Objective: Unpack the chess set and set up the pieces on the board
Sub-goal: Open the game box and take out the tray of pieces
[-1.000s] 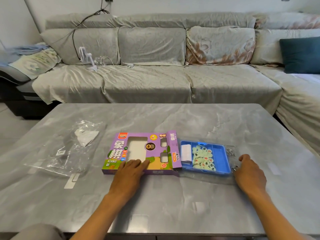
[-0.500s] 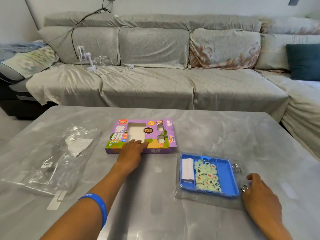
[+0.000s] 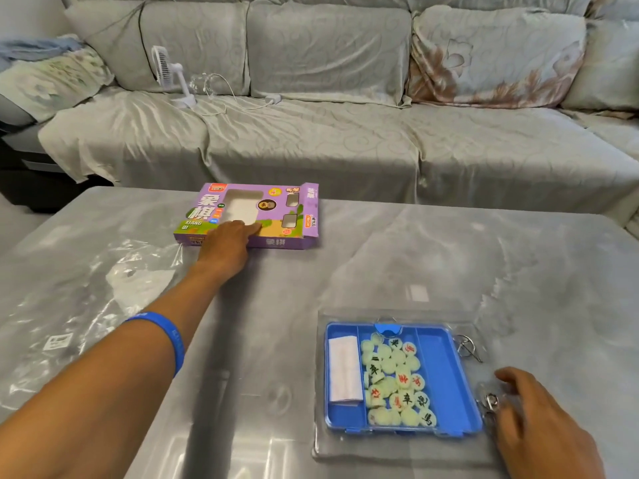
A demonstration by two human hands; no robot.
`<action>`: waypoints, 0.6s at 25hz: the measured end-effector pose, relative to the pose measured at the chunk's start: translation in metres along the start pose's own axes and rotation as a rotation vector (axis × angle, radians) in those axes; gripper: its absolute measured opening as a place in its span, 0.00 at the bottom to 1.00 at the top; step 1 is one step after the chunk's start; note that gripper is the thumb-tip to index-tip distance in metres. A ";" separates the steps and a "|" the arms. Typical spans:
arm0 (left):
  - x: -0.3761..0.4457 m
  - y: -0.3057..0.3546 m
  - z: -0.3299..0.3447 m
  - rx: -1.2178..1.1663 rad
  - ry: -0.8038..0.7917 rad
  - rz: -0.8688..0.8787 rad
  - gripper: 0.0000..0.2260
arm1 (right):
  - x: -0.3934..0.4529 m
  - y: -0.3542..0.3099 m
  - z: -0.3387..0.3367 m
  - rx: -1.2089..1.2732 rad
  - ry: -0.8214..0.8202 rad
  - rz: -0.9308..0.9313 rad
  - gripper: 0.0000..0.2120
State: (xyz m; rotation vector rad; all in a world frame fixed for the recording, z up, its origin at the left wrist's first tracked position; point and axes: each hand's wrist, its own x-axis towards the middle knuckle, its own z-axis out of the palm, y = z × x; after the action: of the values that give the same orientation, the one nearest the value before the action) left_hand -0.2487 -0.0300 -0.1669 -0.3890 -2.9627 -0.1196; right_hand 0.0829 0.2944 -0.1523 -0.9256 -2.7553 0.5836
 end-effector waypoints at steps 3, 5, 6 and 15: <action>0.006 -0.006 0.005 0.025 0.020 0.007 0.21 | -0.001 0.001 0.002 0.005 0.018 -0.011 0.16; 0.004 -0.006 0.003 0.019 -0.011 0.002 0.21 | -0.002 0.001 0.001 0.003 0.018 -0.017 0.17; 0.003 -0.007 0.002 0.014 -0.030 -0.011 0.21 | -0.001 0.000 0.002 0.006 0.021 -0.020 0.17; -0.206 0.117 -0.054 -0.512 -0.088 0.128 0.14 | -0.012 0.011 0.005 0.067 -0.044 -0.183 0.16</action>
State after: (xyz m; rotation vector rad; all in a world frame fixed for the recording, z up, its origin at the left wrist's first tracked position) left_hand -0.0139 0.0259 -0.1395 -0.6551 -2.9465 -0.8727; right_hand 0.0973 0.2937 -0.1620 -0.6442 -2.8002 0.6668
